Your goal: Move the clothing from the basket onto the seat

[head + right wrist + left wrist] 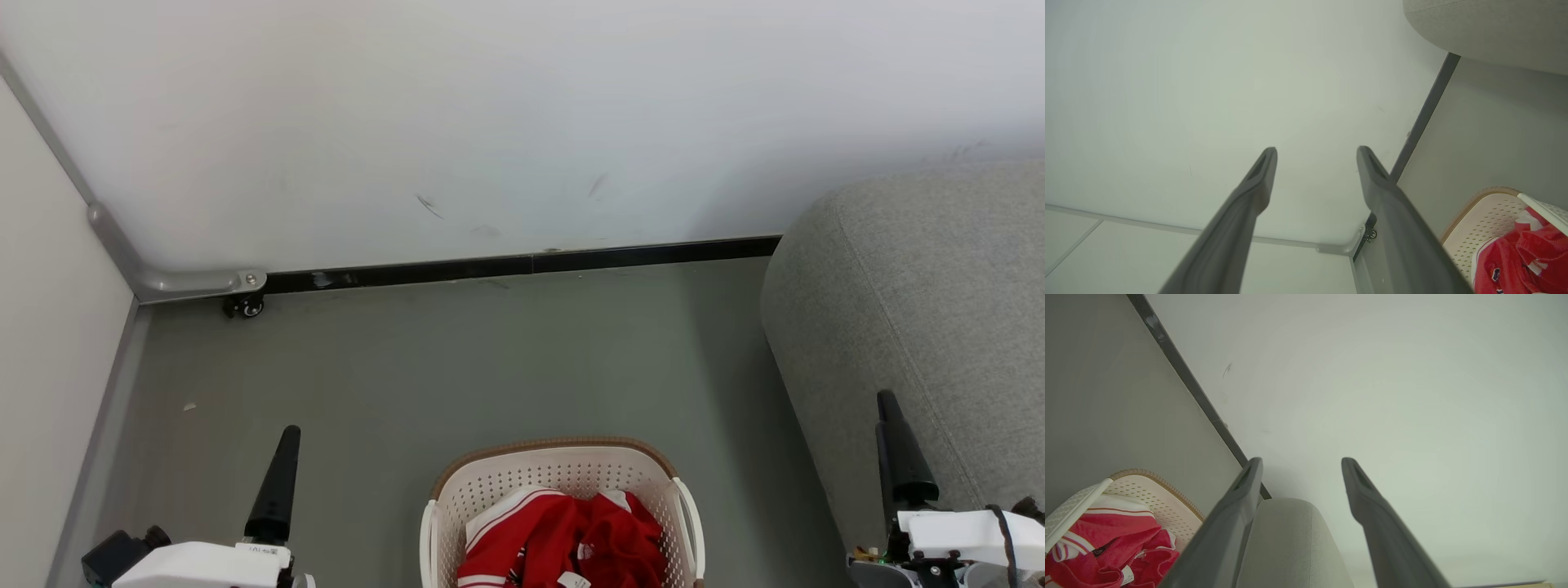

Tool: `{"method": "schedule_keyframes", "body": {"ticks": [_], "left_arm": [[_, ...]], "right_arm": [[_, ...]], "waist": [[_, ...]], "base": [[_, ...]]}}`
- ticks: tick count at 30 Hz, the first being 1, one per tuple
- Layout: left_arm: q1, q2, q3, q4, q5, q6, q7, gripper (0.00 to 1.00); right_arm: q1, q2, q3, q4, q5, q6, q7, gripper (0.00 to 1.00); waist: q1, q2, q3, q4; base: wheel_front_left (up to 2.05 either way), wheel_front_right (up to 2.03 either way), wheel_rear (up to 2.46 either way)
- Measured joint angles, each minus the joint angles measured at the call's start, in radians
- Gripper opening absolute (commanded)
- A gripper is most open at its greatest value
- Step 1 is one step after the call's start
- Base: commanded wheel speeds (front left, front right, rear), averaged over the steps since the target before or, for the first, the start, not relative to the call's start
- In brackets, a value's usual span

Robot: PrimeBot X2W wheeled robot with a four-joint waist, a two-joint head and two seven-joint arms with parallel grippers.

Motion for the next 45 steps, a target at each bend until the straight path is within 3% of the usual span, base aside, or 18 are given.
{"method": "schedule_keyframes", "body": {"ticks": [8,16,32,45], "left_arm": [[-0.006,0.020,-0.023,-0.025,0.162,0.017,-0.031,1.00],[-0.011,0.024,-0.056,-0.056,0.331,0.043,-0.059,1.00],[-0.011,0.038,-0.138,-0.083,0.663,0.114,-0.113,1.00],[-0.011,0.052,-0.190,-0.082,0.887,0.173,-0.154,1.00]], "right_arm": [[0.000,-0.015,0.005,-0.017,-0.141,0.000,-0.032,1.00],[0.004,-0.016,0.022,-0.021,-0.290,0.000,-0.061,1.00],[0.021,-0.014,0.031,-0.022,-0.617,0.001,-0.103,1.00],[0.020,-0.004,0.030,-0.030,-0.840,0.001,-0.113,1.00]], "waist": [[0.0052,0.0000,-0.010,0.003],[0.0056,0.0000,-0.018,0.006],[-0.0071,0.0000,-0.019,0.010],[-0.0103,0.0000,-0.013,0.013]], "base": [[0.00,0.00,0.00],[0.00,0.00,0.00],[0.00,0.00,0.00],[0.00,0.00,0.00]]}}
